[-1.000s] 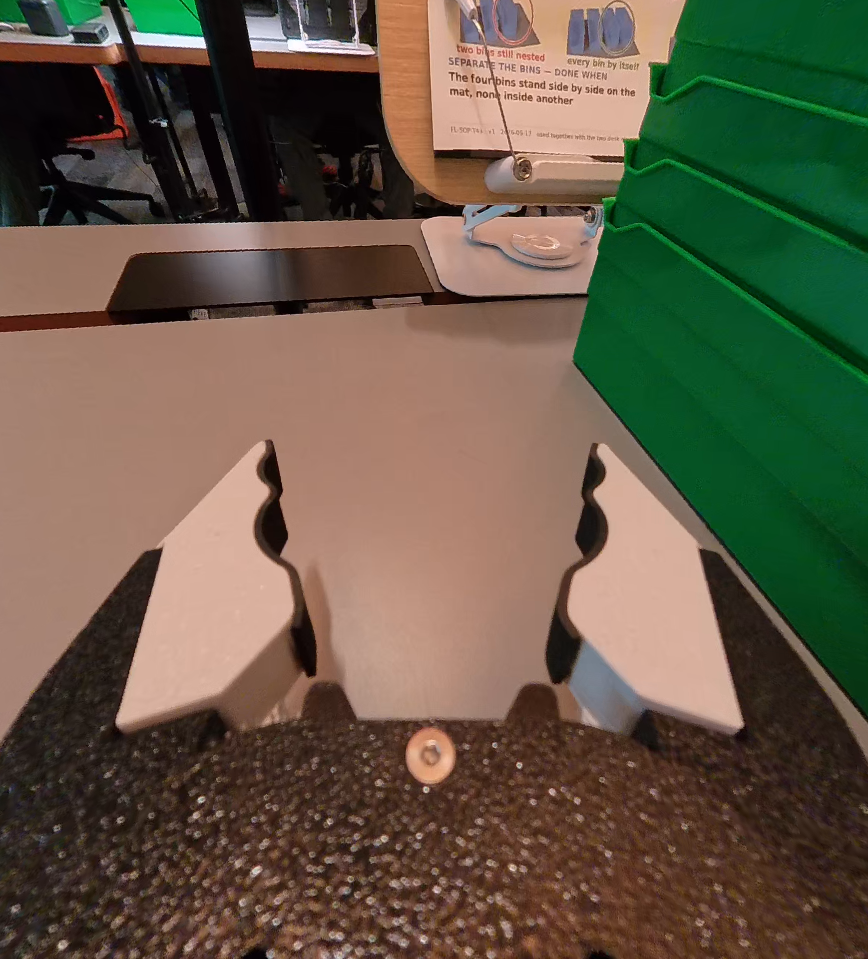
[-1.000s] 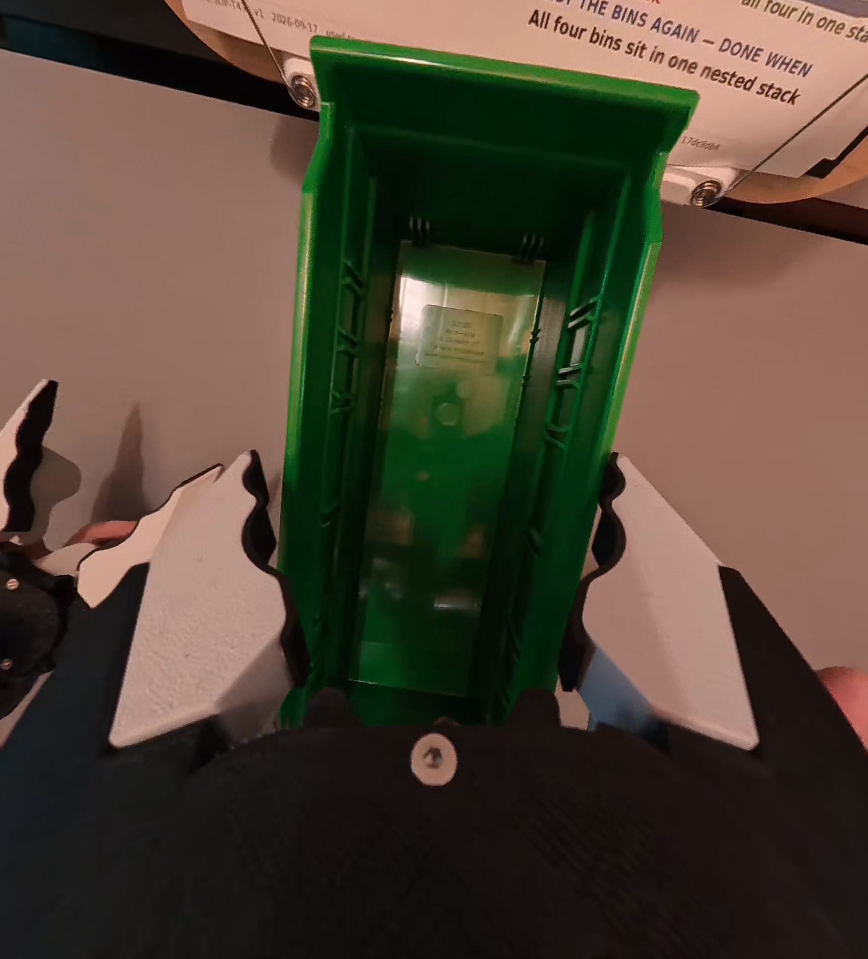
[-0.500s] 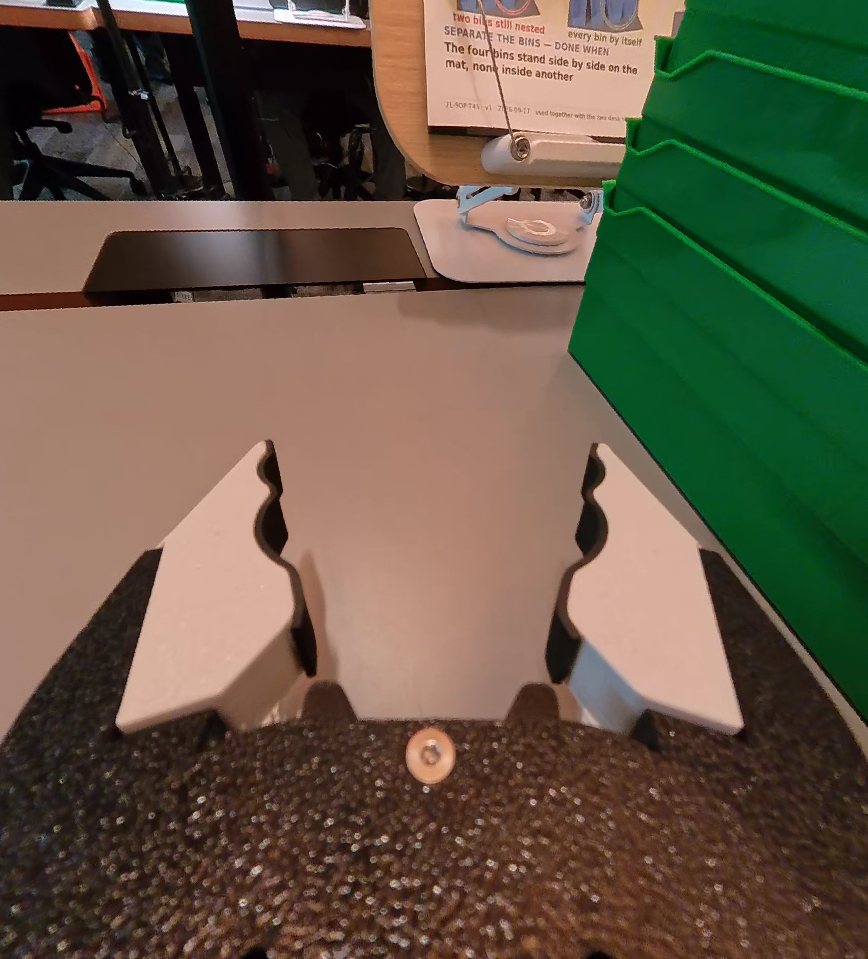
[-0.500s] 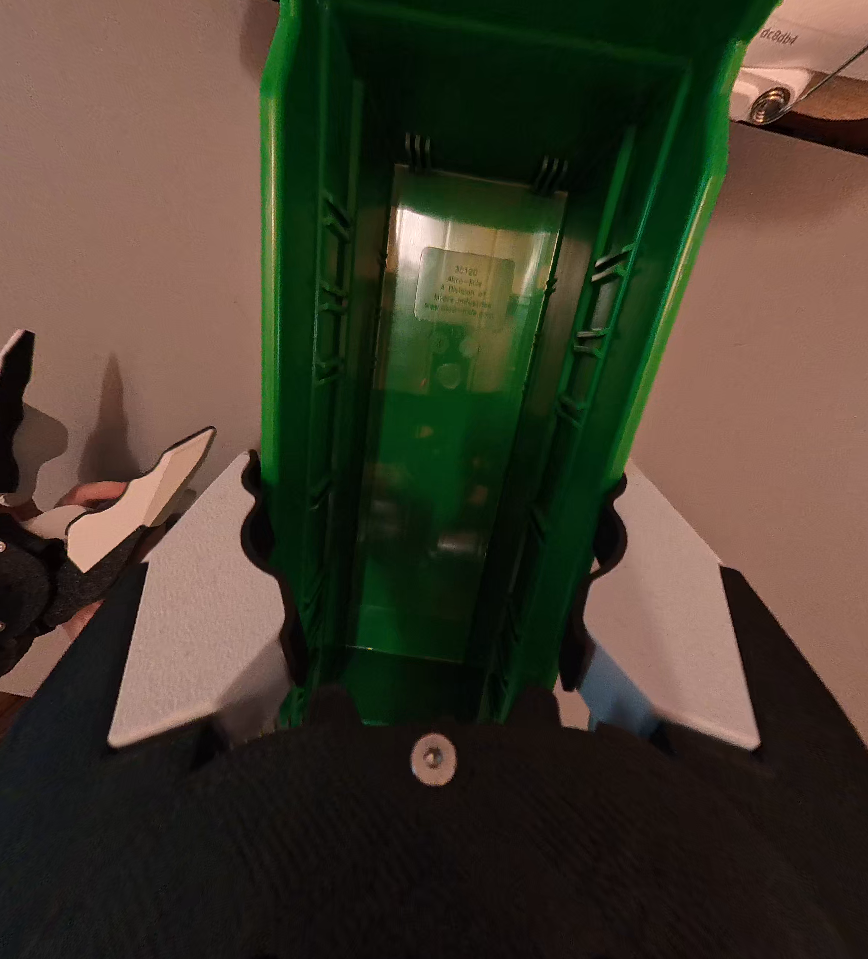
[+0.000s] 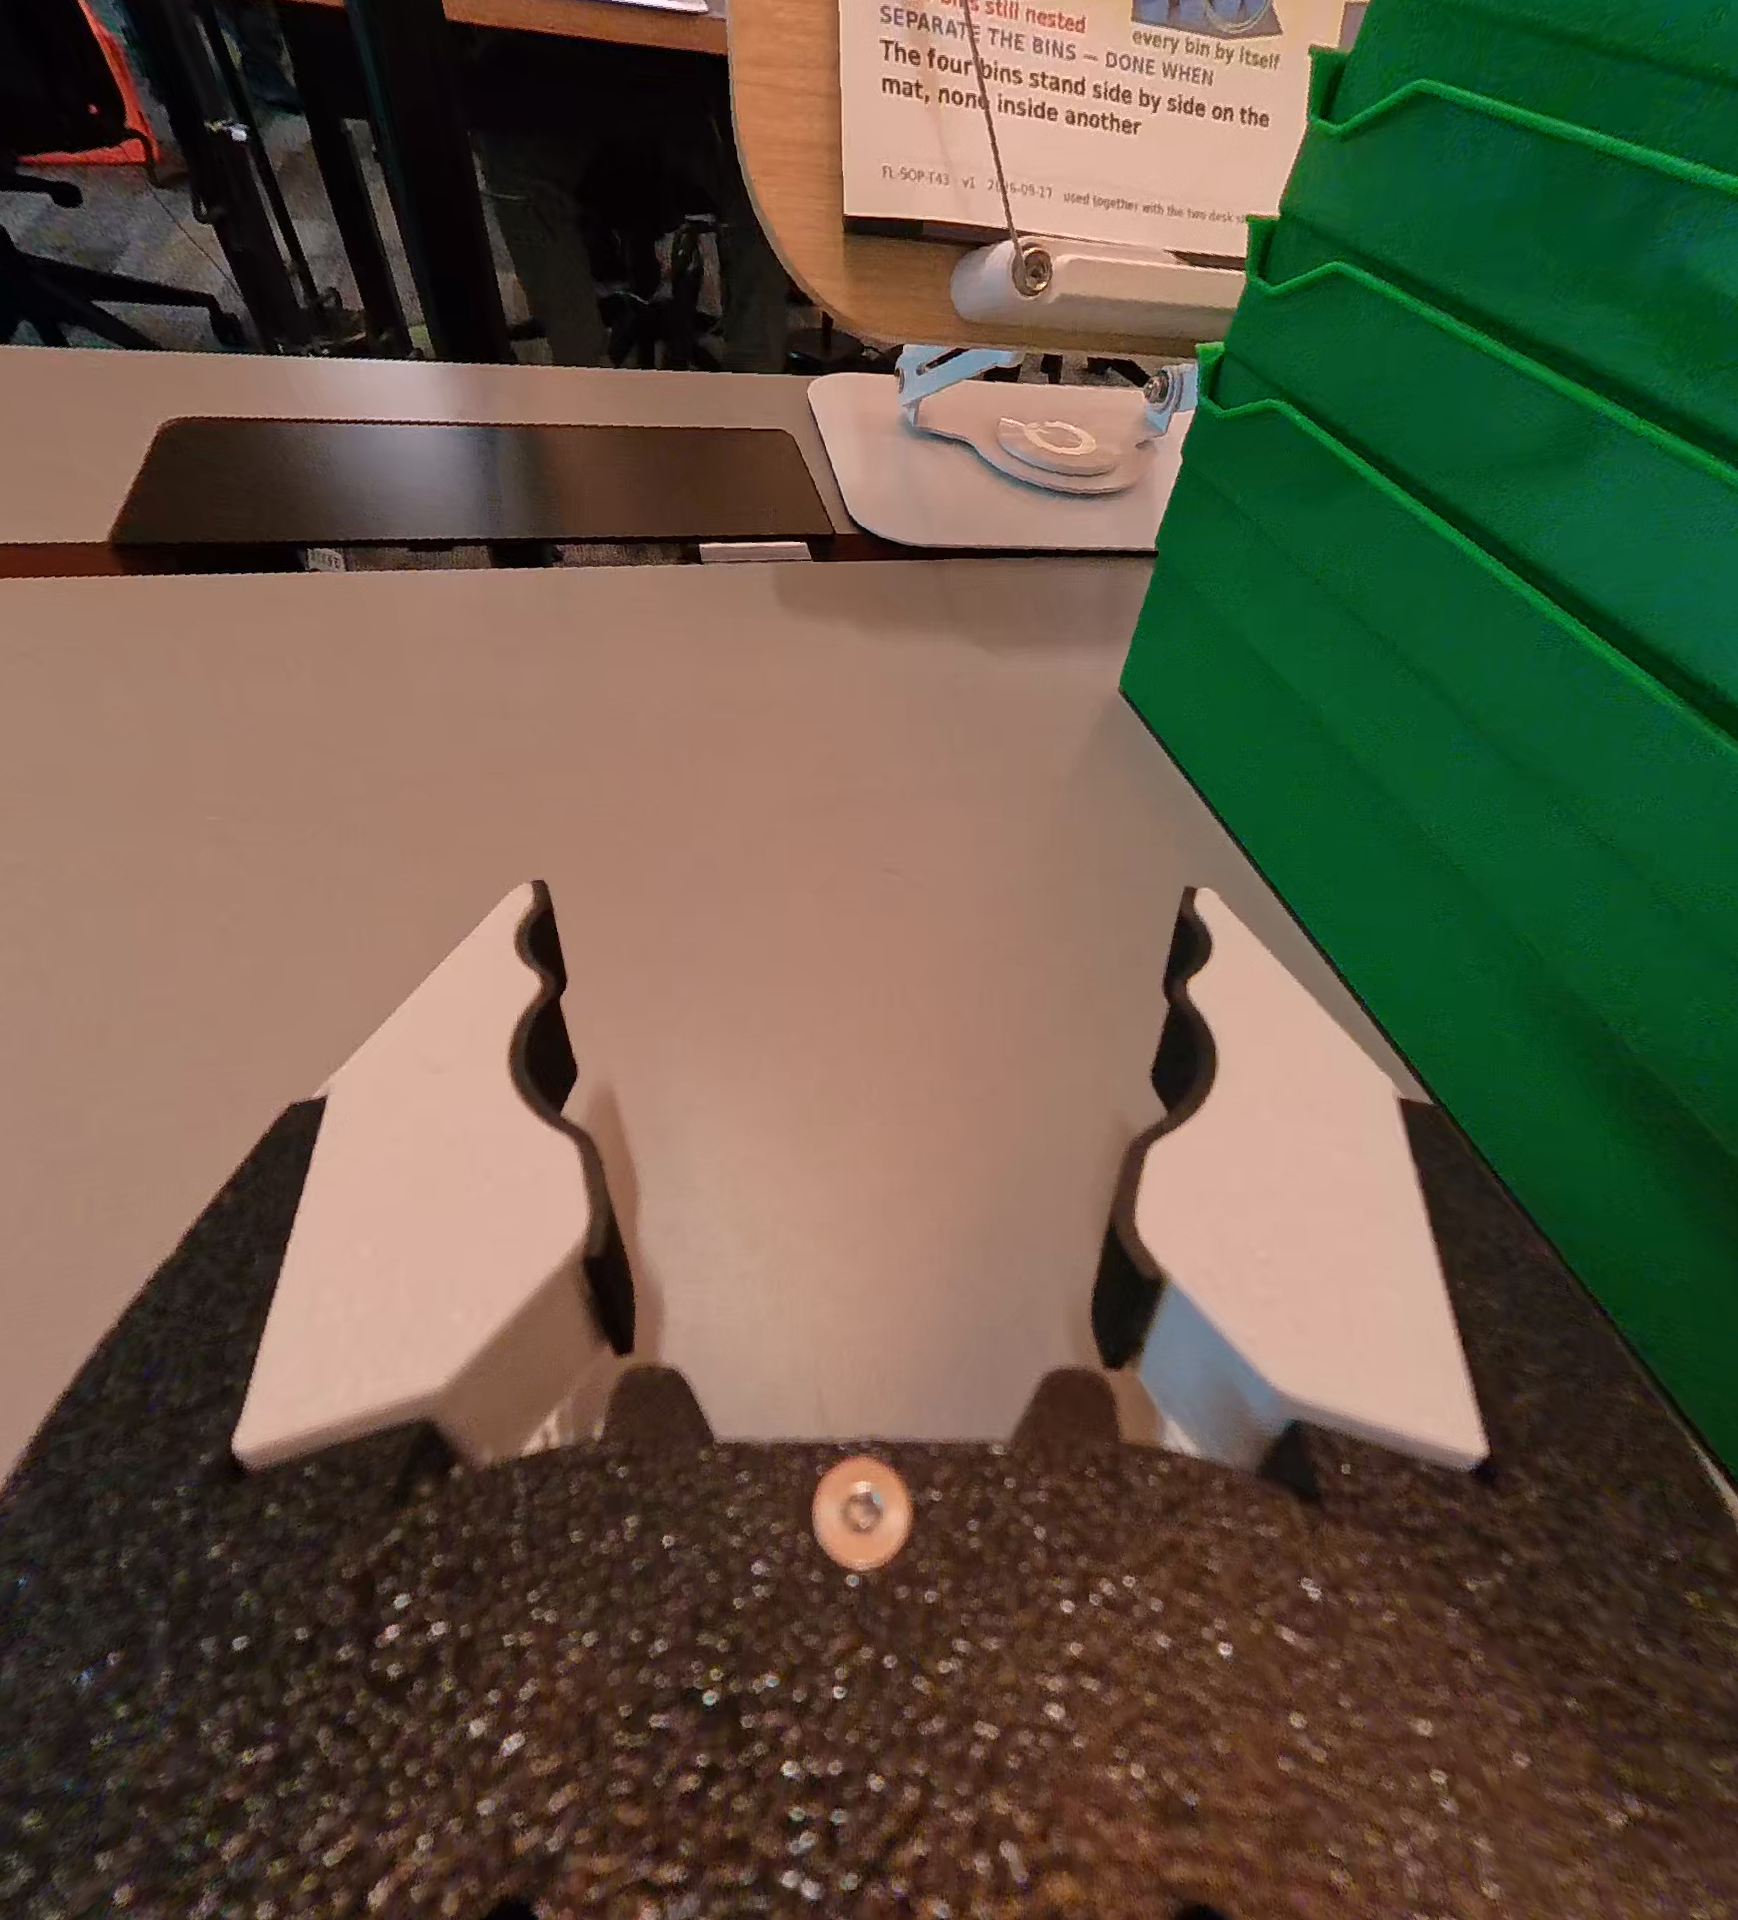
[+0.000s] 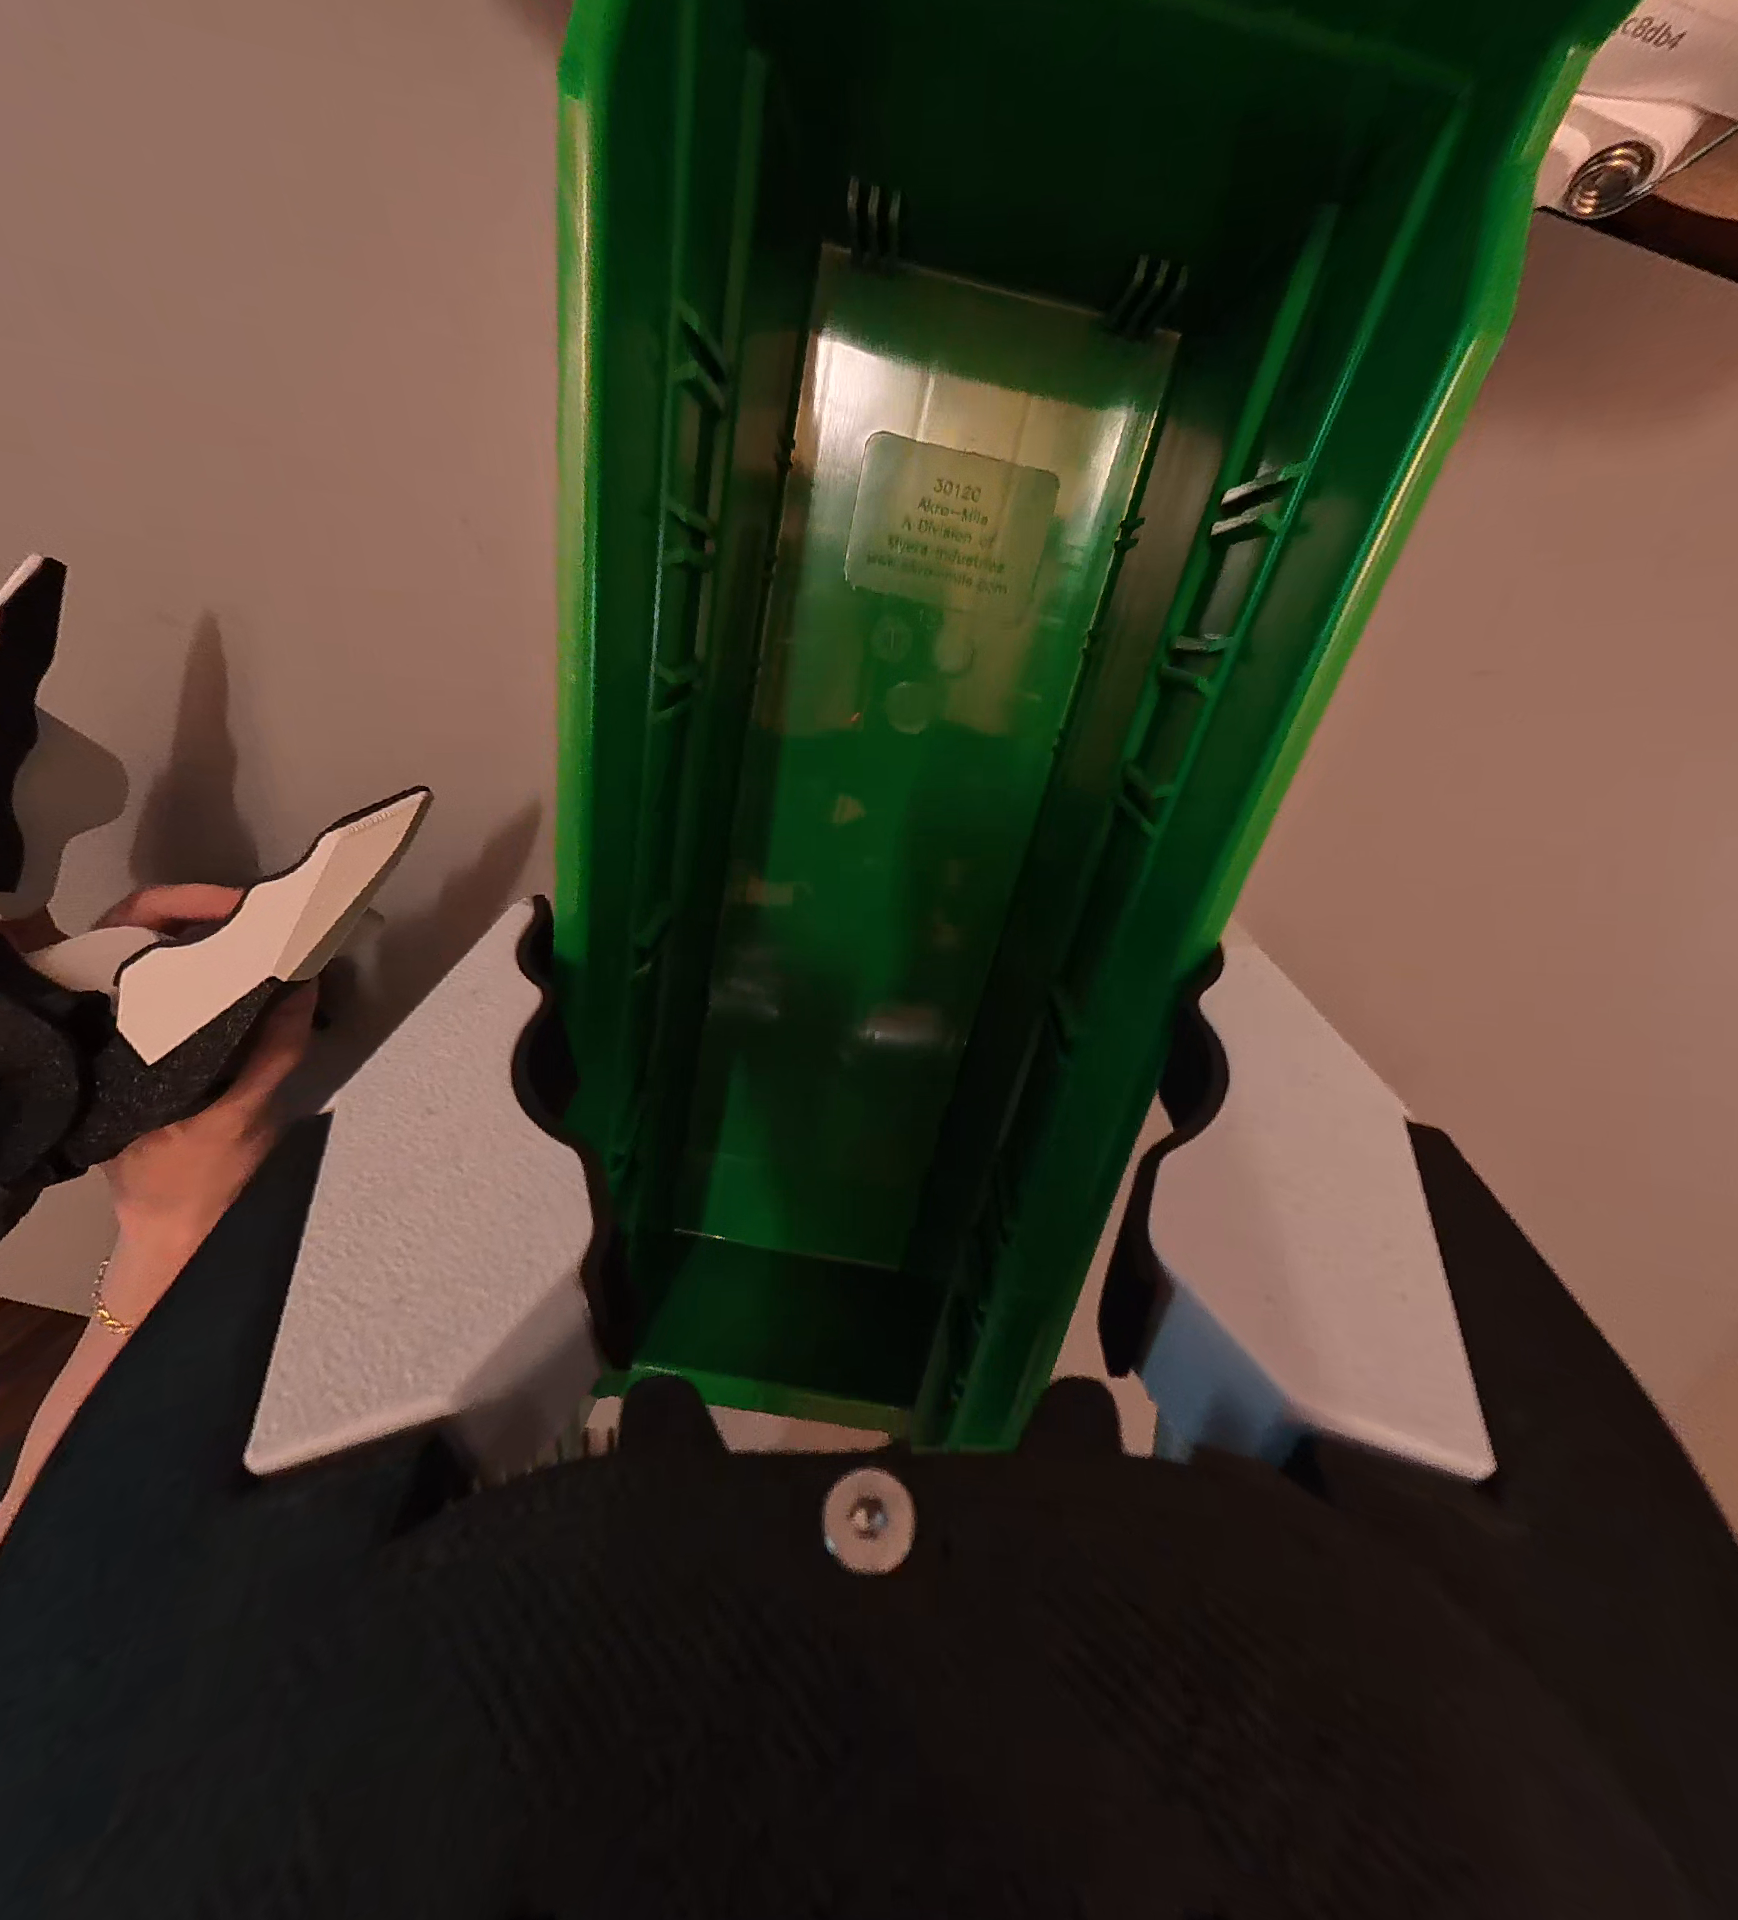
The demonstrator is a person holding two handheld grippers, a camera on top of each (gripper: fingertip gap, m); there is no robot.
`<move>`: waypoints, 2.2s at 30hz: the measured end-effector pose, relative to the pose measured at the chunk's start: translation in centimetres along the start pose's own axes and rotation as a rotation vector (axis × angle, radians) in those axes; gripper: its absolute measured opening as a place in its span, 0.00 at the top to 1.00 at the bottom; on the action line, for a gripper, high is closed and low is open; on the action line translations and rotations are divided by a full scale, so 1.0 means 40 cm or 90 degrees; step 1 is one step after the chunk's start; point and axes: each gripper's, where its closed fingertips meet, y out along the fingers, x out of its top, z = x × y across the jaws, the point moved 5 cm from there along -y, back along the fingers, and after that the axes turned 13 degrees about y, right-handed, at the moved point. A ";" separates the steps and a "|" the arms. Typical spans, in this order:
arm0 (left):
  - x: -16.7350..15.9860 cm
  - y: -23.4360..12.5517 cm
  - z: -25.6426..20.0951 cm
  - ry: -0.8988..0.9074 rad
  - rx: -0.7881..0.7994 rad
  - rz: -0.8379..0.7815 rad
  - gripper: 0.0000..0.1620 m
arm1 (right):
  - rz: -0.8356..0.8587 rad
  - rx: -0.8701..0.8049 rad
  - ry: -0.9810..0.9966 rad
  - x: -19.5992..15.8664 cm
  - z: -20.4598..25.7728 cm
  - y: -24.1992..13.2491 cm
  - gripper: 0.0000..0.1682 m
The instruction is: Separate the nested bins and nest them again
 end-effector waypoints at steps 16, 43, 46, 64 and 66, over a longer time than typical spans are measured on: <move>-0.001 0.003 -0.014 0.000 -0.020 0.007 0.30 | 0.022 -0.021 -0.020 -0.003 -0.008 -0.048 0.36; -0.003 0.006 -0.018 -0.015 -0.034 0.001 0.31 | -0.001 0.021 -0.069 -0.006 -0.010 -0.305 0.39; -0.003 0.004 -0.014 -0.024 -0.036 -0.001 0.32 | -0.009 0.033 -0.070 0.004 -0.025 -0.371 0.38; -0.002 0.004 -0.019 -0.032 -0.044 -0.001 0.32 | 0.073 -0.126 0.092 -0.047 -0.629 -0.374 0.38; -0.002 0.005 -0.022 -0.025 -0.045 0.001 0.32 | 0.104 -0.123 0.109 -0.062 -0.694 -0.323 0.38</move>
